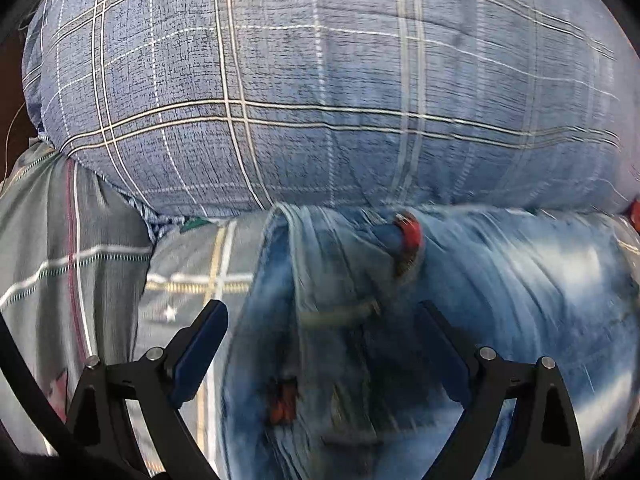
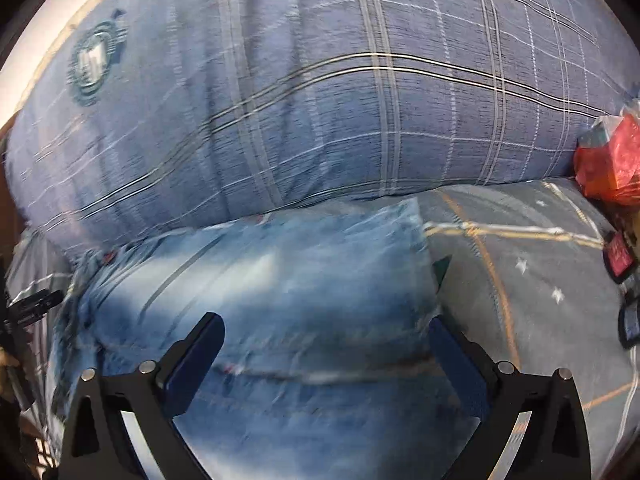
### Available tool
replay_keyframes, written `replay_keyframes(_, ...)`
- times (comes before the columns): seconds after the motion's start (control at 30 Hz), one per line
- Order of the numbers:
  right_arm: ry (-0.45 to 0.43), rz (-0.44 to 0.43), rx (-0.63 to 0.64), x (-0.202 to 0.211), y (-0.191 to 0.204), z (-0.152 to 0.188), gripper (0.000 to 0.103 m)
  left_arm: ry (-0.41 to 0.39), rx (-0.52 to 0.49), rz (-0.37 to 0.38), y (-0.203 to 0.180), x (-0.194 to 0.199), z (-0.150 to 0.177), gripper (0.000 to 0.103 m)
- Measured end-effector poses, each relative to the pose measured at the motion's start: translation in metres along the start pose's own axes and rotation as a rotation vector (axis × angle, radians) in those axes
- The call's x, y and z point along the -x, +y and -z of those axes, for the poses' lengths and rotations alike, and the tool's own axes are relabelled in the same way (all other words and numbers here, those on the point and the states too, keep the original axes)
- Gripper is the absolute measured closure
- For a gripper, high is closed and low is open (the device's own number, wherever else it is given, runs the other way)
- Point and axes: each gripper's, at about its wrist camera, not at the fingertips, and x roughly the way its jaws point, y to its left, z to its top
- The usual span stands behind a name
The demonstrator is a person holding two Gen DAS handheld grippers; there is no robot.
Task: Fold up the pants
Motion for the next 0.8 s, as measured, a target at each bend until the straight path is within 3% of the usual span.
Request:
replay_keyframes(0.17,0.023,0.047,-0.047,-0.035,-0.026,-0.037,0.000,0.022,0.009,-0.062,0.014,-0.025,-0.021,0.009)
replay_keyframes(0.57,0.092,0.069,-0.161,-0.120,-0.051,-0.065,0.002,0.074,0.076,-0.030,0.029,-0.083,-0.040,0.009)
replay_keyframes(0.67,0.100,0.064,-0.157,-0.130,-0.051,-0.065,0.008,0.085,0.067,-0.040,0.024,-0.092,-0.040,0.009)
replay_keyframes(0.8,0.087,0.079,-0.134,-0.135,-0.047,-0.069,0.024,0.085,0.086,-0.029,0.022,-0.111,-0.045,0.010)
